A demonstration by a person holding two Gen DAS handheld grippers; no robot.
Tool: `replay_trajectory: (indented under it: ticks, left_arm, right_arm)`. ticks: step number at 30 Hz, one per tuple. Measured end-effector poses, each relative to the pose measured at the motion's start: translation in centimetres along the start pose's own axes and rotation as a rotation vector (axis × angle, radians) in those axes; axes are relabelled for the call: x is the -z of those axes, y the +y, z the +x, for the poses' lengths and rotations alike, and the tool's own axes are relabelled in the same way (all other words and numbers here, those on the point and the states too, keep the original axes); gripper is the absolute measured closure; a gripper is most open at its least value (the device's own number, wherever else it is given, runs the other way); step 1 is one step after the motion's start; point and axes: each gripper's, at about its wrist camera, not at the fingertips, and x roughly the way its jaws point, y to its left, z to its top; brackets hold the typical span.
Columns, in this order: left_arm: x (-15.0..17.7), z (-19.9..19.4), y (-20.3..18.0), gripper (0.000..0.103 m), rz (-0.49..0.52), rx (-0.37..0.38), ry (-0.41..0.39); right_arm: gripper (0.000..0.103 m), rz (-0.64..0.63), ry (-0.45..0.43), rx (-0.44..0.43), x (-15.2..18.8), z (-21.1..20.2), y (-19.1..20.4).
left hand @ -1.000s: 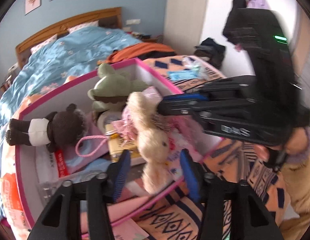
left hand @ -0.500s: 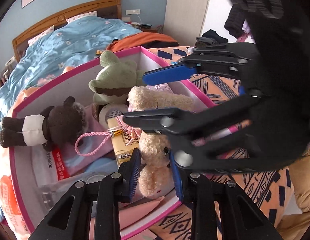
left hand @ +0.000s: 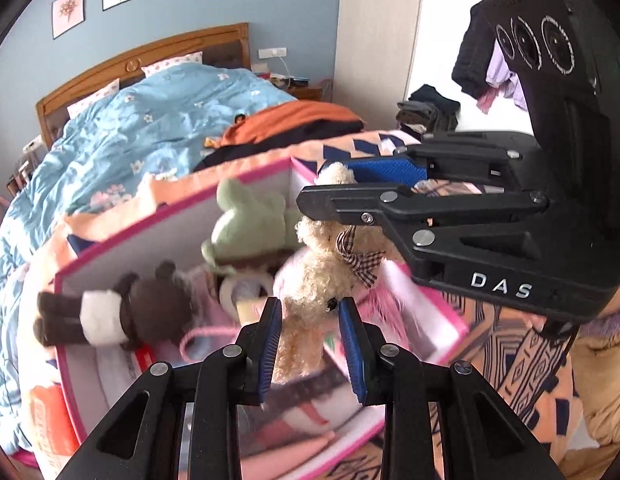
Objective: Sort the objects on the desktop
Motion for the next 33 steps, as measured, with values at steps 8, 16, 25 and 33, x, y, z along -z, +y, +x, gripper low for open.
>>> replay_trajectory:
  ticks: [8,16,25,33]
  left_arm:
    - [-2.4,1.7,1.1,0.073,-0.017,-0.055,-0.004]
    - [-3.2,4.0,2.2,0.073,-0.056,-0.076,0.003]
    - [-3.6,4.6,2.7,0.065,-0.064,-0.069,-0.011]
    - [-2.8,4.1,1.8,0.051,-0.044,-0.067,-0.046]
  right_arm:
    - [0.08,0.092,-0.034,0.002,-1.3,1.4,-2.7]
    - [0.08,0.179,-0.025,0.007,-1.1,4.0,-5.1]
    - [0.081,0.202,-0.005,0.051,-0.7,5.5,-6.0]
    - [0.08,0.16,-0.004,0.167,-0.7,5.7,-5.1]
